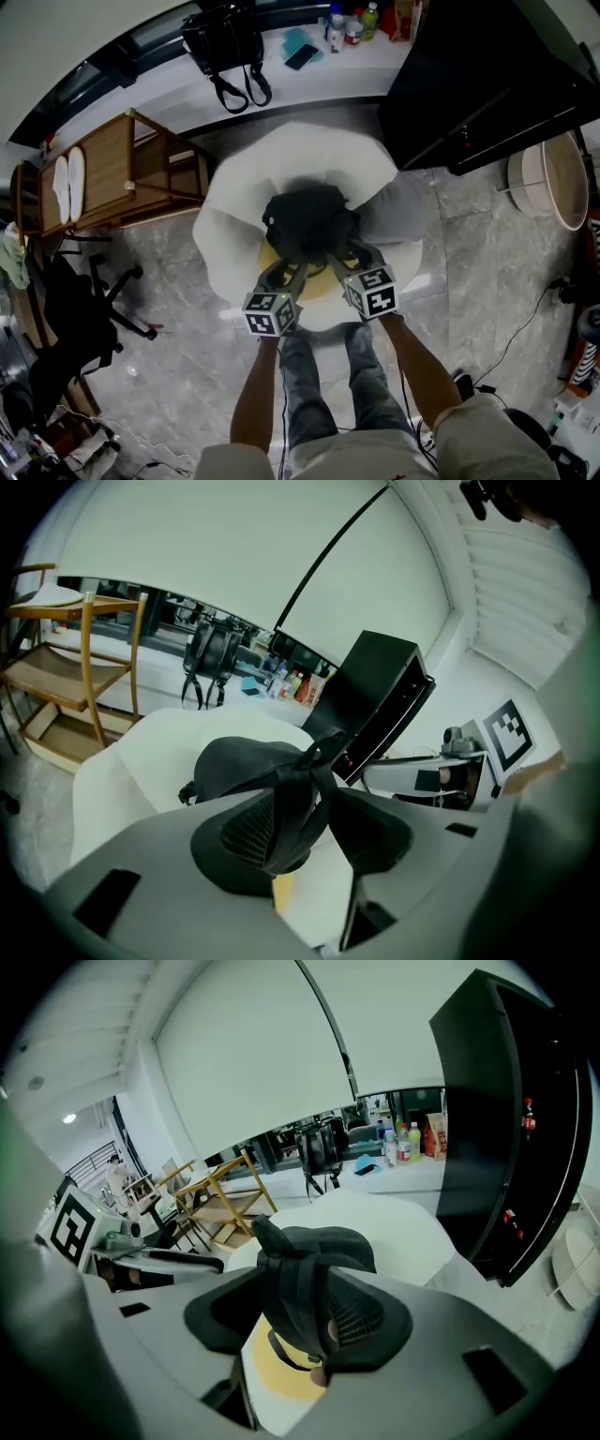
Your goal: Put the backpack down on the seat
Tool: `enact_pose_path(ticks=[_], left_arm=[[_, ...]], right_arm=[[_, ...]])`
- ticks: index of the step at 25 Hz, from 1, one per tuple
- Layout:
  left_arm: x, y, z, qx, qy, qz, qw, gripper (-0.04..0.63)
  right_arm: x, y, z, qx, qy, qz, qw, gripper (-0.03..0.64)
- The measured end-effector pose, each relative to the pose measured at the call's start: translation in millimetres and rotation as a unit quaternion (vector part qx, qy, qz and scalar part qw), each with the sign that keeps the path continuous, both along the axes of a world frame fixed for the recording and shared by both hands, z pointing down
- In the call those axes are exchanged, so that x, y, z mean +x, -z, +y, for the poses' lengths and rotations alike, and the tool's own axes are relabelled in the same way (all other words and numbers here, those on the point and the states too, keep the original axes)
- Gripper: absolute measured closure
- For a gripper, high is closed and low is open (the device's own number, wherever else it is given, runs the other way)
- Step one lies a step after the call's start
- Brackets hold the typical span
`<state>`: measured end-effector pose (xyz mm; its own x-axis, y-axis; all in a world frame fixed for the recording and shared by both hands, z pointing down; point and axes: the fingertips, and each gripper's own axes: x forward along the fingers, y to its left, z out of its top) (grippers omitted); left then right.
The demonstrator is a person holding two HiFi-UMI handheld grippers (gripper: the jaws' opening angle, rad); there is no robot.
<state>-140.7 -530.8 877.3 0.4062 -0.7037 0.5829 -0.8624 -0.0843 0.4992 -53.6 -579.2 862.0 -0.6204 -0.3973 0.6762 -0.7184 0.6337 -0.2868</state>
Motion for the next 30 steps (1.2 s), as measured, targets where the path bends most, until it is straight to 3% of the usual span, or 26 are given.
enact_pose_path(ticks=[4, 7, 12, 21, 30], left_arm=[[4.6, 27.9, -5.0, 0.021, -0.008, -0.013, 0.9997, 0.404], [5.4, 56.4, -12.6, 0.044, -0.013, -0.038, 0.9982, 0.489], [13.8, 101.9, -17.1, 0.078, -0.032, -0.058, 0.9947, 0.552], [31.1, 185.7, 2.4, 0.134, -0.052, -0.064, 0.9876, 0.565], [19.0, 293.5, 15.6, 0.215, -0.04, -0.08, 0.9725, 0.564]], right_arm=[[-2.5, 25.6, 0.2, 0.021, 0.003, 0.003, 1.0, 0.434], [-4.5, 51.5, -2.8, 0.045, -0.004, -0.001, 0.999, 0.493], [-8.6, 92.9, 4.7, 0.071, -0.01, -0.008, 0.997, 0.579], [-12.7, 177.0, 34.9, 0.117, -0.018, -0.042, 0.992, 0.589], [-23.0, 293.9, 50.3, 0.217, -0.029, -0.077, 0.973, 0.589]])
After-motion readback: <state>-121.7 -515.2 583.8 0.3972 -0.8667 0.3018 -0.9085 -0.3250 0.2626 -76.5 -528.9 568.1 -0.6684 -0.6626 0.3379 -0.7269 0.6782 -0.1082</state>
